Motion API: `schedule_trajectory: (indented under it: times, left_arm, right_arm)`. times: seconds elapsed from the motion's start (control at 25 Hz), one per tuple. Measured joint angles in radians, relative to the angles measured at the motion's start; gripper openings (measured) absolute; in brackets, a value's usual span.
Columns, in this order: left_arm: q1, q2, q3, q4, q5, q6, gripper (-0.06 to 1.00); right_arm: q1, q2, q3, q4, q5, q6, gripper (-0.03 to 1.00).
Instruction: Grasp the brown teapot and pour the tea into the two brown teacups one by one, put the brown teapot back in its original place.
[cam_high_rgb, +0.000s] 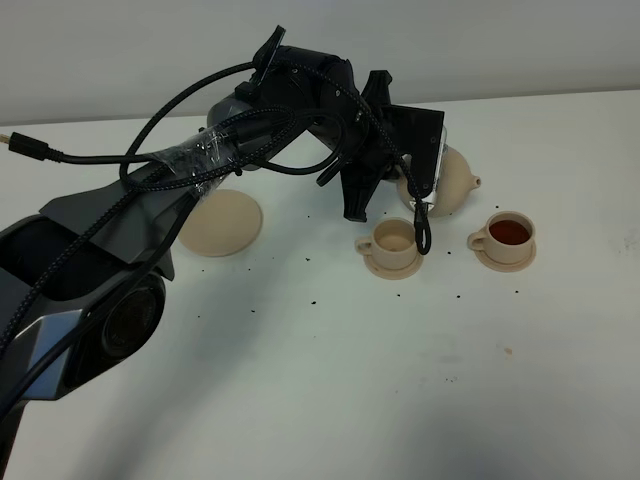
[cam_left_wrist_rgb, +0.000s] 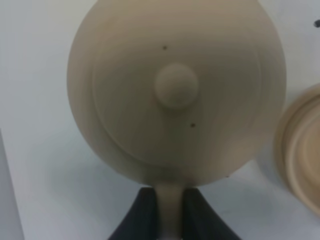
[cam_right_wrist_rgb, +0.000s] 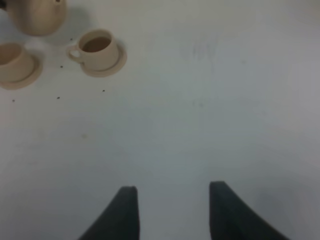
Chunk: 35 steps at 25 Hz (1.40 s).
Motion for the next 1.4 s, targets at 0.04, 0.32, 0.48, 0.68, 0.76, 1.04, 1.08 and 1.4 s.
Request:
schedule_trajectory:
  times: [0.04, 0.32, 0.48, 0.68, 0.76, 1.04, 1.08, 1.4]
  left_arm:
    - [0.0, 0.0, 0.0, 0.0, 0.003, 0.0, 0.13]
    - [0.0, -0.028, 0.0, 0.001, -0.004, 0.0, 0.13]
    - [0.005, -0.087, -0.001, 0.007, 0.024, -0.01, 0.13]
    - [0.03, -0.142, -0.01, 0.07, 0.137, -0.057, 0.13]
    - [0.043, -0.151, -0.01, 0.094, 0.199, -0.07, 0.13]
    - [0.092, -0.153, -0.01, 0.127, 0.402, -0.141, 0.13]
    - [0.098, -0.154, -0.01, 0.128, 0.419, -0.148, 0.13]
    - [0.106, -0.163, -0.009, 0.124, 0.445, -0.248, 0.13]
  right_arm:
    - [0.0, 0.0, 0.0, 0.0, 0.0, 0.0, 0.34]
    - [0.0, 0.0, 0.0, 0.0, 0.0, 0.0, 0.34]
    - [0.0, 0.0, 0.0, 0.0, 0.0, 0.0, 0.34]
    - [0.0, 0.0, 0.0, 0.0, 0.0, 0.0, 0.34]
    - [0.0, 0.0, 0.0, 0.0, 0.0, 0.0, 0.34]
    - [0.0, 0.0, 0.0, 0.001, 0.0, 0.0, 0.34]
    - [0.0, 0.0, 0.0, 0.001, 0.0, 0.0, 0.34]
    - [0.0, 0.0, 0.0, 0.001, 0.0, 0.0, 0.34]
